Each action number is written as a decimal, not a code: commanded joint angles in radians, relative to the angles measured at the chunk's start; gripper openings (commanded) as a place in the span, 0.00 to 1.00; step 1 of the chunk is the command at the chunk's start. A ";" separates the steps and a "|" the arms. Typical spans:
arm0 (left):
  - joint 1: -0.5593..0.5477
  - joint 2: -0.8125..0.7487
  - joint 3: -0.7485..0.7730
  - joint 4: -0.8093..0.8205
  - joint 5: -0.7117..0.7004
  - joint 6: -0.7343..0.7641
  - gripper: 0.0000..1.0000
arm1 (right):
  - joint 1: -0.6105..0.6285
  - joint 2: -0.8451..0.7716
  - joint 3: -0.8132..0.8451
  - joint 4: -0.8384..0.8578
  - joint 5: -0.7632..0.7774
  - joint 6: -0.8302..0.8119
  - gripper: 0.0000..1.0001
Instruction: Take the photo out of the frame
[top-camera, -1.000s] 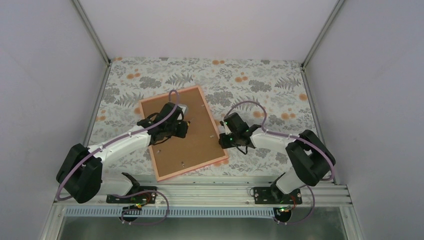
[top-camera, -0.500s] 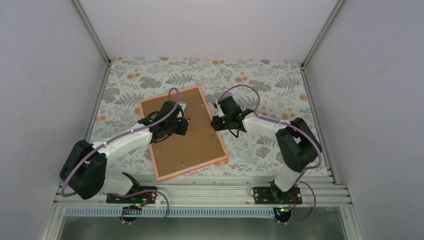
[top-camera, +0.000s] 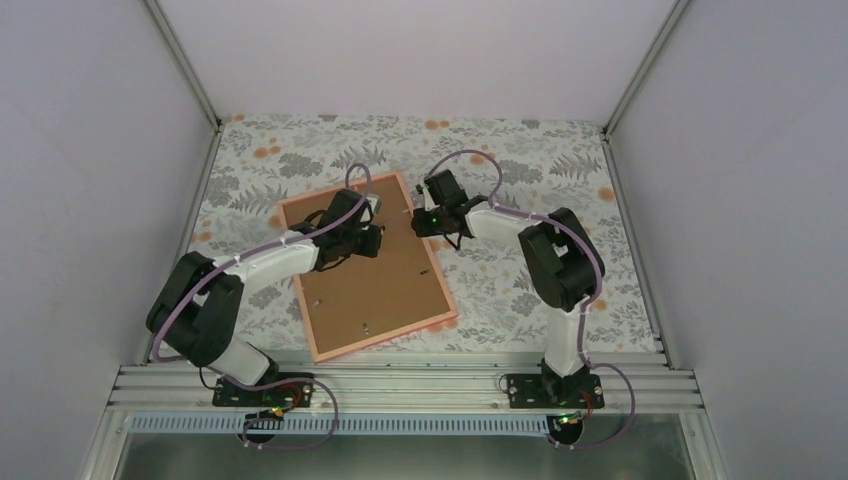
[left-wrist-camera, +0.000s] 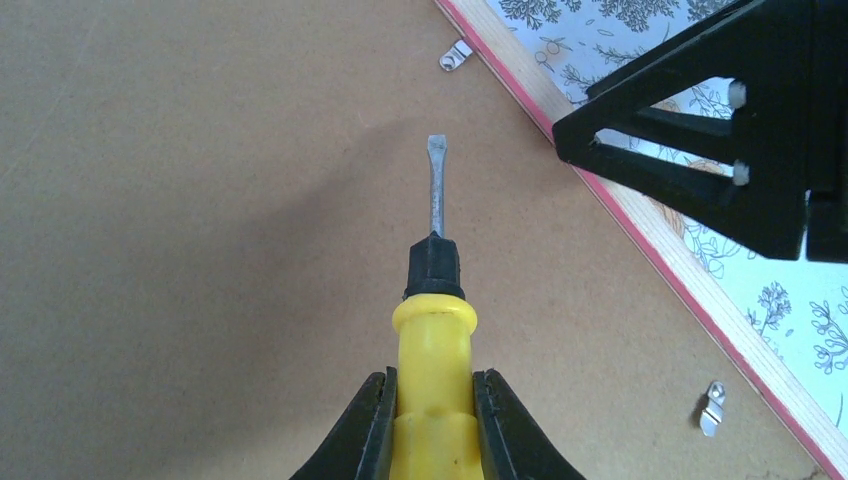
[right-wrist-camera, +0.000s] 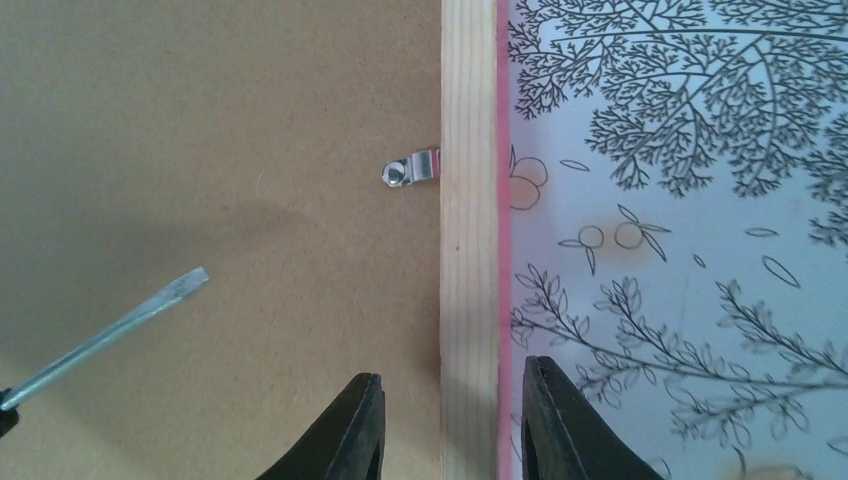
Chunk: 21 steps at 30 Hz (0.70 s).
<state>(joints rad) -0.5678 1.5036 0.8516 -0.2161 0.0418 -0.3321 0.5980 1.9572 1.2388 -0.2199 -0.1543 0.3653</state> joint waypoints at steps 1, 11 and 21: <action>0.012 0.045 0.049 0.053 0.028 0.023 0.02 | -0.014 0.052 0.047 0.020 -0.025 -0.022 0.27; 0.017 0.123 0.094 0.079 0.055 0.045 0.02 | -0.016 0.093 0.038 0.004 -0.017 -0.026 0.16; 0.017 0.168 0.110 0.096 0.100 0.043 0.02 | -0.015 0.026 -0.100 0.021 -0.025 -0.010 0.08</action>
<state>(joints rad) -0.5564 1.6543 0.9279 -0.1505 0.1070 -0.2989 0.5816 2.0029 1.2144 -0.1410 -0.1787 0.3614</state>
